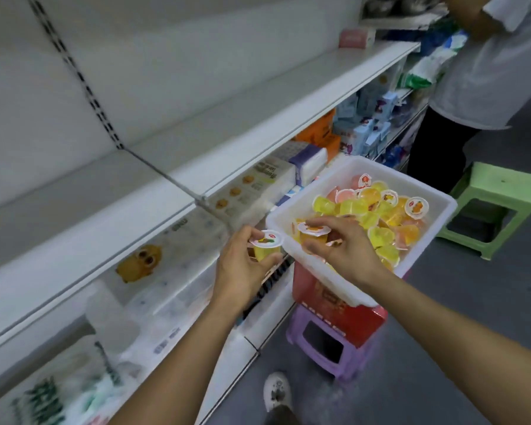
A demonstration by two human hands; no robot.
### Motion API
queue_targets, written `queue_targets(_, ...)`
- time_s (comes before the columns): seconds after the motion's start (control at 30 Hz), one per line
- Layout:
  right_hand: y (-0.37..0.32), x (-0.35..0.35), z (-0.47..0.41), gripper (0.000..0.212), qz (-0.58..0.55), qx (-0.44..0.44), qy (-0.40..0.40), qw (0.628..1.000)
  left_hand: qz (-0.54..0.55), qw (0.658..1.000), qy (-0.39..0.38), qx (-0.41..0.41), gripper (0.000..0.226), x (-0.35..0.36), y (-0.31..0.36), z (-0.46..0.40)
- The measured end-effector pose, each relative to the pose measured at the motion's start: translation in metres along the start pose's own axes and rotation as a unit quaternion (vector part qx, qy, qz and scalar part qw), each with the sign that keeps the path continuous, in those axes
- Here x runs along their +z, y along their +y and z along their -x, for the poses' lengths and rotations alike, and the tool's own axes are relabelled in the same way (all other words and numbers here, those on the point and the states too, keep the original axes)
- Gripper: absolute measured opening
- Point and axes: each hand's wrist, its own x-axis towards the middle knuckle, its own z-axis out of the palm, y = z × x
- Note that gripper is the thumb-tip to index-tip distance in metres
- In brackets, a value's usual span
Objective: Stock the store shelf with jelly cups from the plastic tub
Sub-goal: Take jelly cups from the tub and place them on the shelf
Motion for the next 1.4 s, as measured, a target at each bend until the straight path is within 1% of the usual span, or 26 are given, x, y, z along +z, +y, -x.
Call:
queue_targets(0.2,-0.075,0.049,0.030,0.021,-0.071,-0.038,-0.079,0.994,0.002,0.995,0.097,-0.031,0.034,-0.099,-0.003,0.079)
queue_targets(0.37,-0.137,0.100,0.046,0.021,-0.102,-0.068,-0.140,0.982,-0.021,0.979,0.197,-0.041,0.034,-0.178,-0.012,0.127)
queue_targets(0.53,-0.202,0.164,0.060,0.024,-0.132,-0.102,-0.205,0.964,-0.021,0.962,0.264,-0.059,0.033,-0.252,-0.041,0.166)
queue_targets(0.6,-0.226,0.199,0.067,0.026,-0.126,-0.118,-0.226,0.959,-0.029,0.954,0.289,-0.071,0.033,-0.283,-0.057,0.185)
queue_targets(0.87,-0.330,0.391,0.118,0.029,-0.103,-0.185,-0.322,0.923,-0.086,0.915,0.365,-0.150,0.037,-0.441,-0.132,0.271)
queue_targets(1.1,-0.405,0.545,0.159,0.029,-0.044,-0.231,-0.354,0.905,-0.106,0.888,0.403,-0.192,0.040,-0.541,-0.186,0.328)
queue_targets(1.2,-0.435,0.594,0.171,0.027,-0.021,-0.241,-0.374,0.895,-0.119,0.879,0.416,-0.200,0.044,-0.571,-0.203,0.347)
queue_targets(1.33,-0.463,0.643,0.183,0.025,-0.029,-0.301,-0.374,0.877,-0.124,0.865,0.439,-0.207,0.053,-0.600,-0.219,0.365)
queue_targets(1.4,-0.473,0.661,0.187,0.024,-0.026,-0.305,-0.367,0.878,-0.136,0.859,0.446,-0.212,0.059,-0.610,-0.223,0.371)
